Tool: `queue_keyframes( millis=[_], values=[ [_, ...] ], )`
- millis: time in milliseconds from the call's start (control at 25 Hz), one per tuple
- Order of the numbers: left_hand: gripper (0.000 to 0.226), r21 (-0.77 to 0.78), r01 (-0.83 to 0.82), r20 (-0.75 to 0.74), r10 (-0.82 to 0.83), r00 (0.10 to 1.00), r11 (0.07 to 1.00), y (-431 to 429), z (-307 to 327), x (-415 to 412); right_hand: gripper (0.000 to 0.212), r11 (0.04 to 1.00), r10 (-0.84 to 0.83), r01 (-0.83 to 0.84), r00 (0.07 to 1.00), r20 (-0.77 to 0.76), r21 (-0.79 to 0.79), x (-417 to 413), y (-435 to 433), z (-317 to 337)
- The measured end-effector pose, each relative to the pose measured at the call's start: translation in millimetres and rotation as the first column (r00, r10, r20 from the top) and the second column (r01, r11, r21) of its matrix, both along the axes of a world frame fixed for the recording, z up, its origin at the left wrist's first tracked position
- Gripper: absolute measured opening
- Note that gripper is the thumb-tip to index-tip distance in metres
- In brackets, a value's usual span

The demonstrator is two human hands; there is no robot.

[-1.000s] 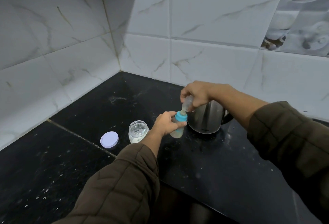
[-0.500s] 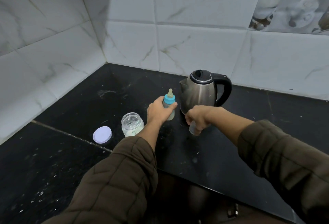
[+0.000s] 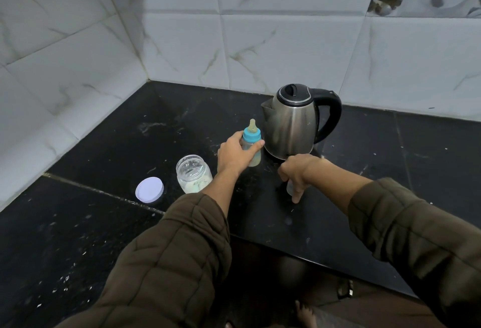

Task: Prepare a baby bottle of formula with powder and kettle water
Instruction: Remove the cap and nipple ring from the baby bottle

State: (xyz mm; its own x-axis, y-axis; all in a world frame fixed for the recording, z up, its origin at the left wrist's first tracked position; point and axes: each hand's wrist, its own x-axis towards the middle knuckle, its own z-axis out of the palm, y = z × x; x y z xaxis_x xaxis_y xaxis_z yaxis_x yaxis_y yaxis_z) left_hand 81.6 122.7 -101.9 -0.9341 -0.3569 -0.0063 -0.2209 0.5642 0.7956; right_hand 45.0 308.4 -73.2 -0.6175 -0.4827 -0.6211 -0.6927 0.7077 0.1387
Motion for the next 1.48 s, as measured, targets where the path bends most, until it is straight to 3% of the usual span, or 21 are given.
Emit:
queue_keyframes(
  millis=[120, 240, 320, 720, 880, 1080, 1240, 1360, 1480],
  values=[
    [0.066, -0.018, 0.008, -0.01, -0.008, 1.0, 1.0, -3.0, 2.4, 1.3, 0.043, 0.969, -0.096, 0.075, 0.992, -0.077, -0.235, -15.6, -8.7, 25.0],
    [0.063, -0.05, 0.019, -0.026, -0.02, 0.999, 0.999, -5.9, 12.0, 2.2, 0.034, 0.758, -0.317, 0.227, 0.948, -0.042, -0.612, -31.7, -28.2, 60.1],
    [0.061, -0.053, 0.024, -0.034, -0.025, 0.999, 0.998, -6.3, 19.3, 1.7, 0.04, 0.631, -0.391, 0.295, 0.92, 0.035, -0.717, -34.3, -46.4, 77.9],
    [0.055, 0.021, 0.015, -0.088, -0.013, 0.996, 1.0, -25.2, 37.9, 6.9, 0.047, 0.736, -0.36, 0.266, 0.933, -0.027, -0.622, -36.9, -90.7, 100.3],
    [0.056, 0.036, -0.027, -0.091, 0.031, 0.995, 0.999, -29.2, 40.1, 6.1, 0.046, 0.707, -0.314, 0.195, 0.948, -0.055, -0.68, -41.8, -96.3, 108.5],
    [0.04, 0.066, -0.045, -0.107, 0.052, 0.993, 0.997, -36.1, 41.0, -2.9, 0.052, 0.686, -0.209, 0.078, 0.974, -0.093, -0.724, -52.5, -98.6, 108.6],
    [0.049, 0.104, 0.048, -0.067, -0.041, 0.997, 0.993, -43.4, 43.4, -7.9, 0.035, 0.714, -0.049, -0.019, 0.996, -0.077, -0.7, -59.9, -89.3, 111.0],
    [0.06, 0.13, 0.075, -0.015, -0.073, 0.997, 0.989, -46.9, 42.5, -10.6, 0.052, 0.775, 0.16, -0.167, 0.985, -0.067, -0.609, -62.7, -86.3, 115.3],
    [0.053, 0.088, 0.025, -0.01, -0.025, 1.0, 0.996, -46.0, 39.7, -11.3, 0.078, 0.796, 0.127, -0.115, 0.992, -0.022, -0.595, -63.2, -89.5, 121.5]
  ],
)
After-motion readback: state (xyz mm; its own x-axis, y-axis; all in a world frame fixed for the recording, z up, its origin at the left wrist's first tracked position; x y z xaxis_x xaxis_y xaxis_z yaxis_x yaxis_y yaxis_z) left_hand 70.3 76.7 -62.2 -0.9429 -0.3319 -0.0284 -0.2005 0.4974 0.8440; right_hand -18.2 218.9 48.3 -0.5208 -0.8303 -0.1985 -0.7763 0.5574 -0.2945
